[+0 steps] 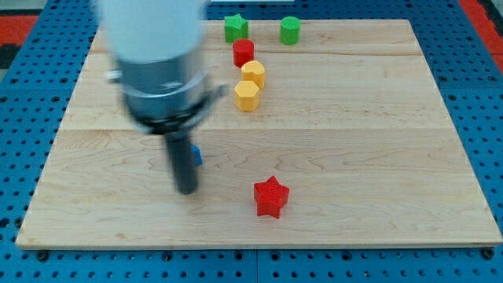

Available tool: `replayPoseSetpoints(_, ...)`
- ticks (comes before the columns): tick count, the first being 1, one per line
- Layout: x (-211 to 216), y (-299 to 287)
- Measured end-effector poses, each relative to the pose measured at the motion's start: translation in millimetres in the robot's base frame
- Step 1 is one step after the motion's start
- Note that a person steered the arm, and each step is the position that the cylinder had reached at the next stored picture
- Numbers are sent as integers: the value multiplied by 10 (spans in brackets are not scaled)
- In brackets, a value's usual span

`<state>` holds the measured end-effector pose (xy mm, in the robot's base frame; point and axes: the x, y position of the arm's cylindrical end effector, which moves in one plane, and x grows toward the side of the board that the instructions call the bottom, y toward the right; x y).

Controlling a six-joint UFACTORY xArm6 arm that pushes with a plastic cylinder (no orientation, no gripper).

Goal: Move red star a bit left

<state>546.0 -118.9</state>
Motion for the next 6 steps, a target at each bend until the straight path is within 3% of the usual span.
replayPoseSetpoints(1, -120, -268)
replayPoseSetpoints(2, -591, 593)
replayPoseSetpoints(3, -685, 1298)
replayPoseSetpoints(5, -615, 1470)
replayPoseSetpoints(6, -270, 2229)
